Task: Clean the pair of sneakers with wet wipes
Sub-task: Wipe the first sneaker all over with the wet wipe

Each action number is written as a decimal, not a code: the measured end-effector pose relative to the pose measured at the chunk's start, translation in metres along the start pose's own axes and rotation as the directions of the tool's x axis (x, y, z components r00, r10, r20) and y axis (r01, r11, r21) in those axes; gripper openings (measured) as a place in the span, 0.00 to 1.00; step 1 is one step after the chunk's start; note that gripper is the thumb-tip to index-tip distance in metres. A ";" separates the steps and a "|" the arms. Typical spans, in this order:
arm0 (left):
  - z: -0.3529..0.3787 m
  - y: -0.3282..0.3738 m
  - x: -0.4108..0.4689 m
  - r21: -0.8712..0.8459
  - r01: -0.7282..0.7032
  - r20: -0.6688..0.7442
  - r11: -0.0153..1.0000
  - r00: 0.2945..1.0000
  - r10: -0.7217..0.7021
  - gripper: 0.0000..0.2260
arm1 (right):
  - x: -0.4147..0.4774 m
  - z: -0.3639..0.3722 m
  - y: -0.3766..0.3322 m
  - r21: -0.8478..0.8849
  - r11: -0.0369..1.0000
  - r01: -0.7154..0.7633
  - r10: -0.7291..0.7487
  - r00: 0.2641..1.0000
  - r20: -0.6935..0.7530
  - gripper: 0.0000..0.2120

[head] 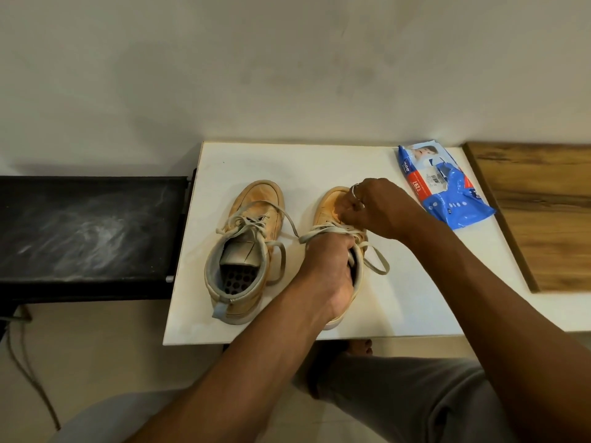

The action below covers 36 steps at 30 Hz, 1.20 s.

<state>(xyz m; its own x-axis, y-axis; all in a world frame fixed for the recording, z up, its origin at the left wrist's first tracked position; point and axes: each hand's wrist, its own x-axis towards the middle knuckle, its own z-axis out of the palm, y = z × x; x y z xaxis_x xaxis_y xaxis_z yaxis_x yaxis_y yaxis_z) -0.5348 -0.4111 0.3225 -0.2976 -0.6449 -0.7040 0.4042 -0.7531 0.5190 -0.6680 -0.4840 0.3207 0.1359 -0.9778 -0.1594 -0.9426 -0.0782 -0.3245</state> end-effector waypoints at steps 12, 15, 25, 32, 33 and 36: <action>0.003 0.001 -0.001 0.015 0.015 -0.052 1.000 0.999 -0.014 0.10 | 0.004 0.014 0.003 0.144 0.989 0.011 0.021 0.976 -0.218 0.11; 0.006 0.002 -0.001 0.052 0.046 -0.062 0.998 0.997 -0.043 0.09 | 0.007 0.009 0.011 0.186 0.983 -0.002 0.066 0.940 -0.336 0.10; 0.004 0.007 -0.001 0.068 0.090 -0.073 0.994 0.994 -0.085 0.12 | 0.033 0.007 0.004 0.098 0.990 -0.099 0.115 0.977 -0.177 0.09; 0.004 0.008 0.001 0.045 0.101 -0.080 0.994 0.992 -0.097 0.11 | 0.039 -0.001 -0.009 -0.108 0.980 0.168 -0.178 0.980 -0.093 0.07; 0.004 0.009 0.001 0.042 0.108 -0.085 0.993 0.991 -0.104 0.10 | 0.038 -0.002 -0.013 -0.119 0.967 0.224 -0.234 0.969 -0.079 0.07; 0.004 0.007 0.001 0.021 0.108 -0.094 0.994 0.990 -0.105 0.10 | 0.037 -0.001 -0.022 -0.122 0.918 0.377 -0.382 0.924 -0.014 0.11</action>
<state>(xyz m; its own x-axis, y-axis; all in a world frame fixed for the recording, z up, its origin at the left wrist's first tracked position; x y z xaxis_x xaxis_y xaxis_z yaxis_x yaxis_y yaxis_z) -0.5355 -0.4179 0.3272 -0.2563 -0.5470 -0.7969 0.3511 -0.8208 0.4505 -0.6426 -0.5186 0.3227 0.4812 -0.8766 -0.0105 -0.8512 -0.4644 -0.2445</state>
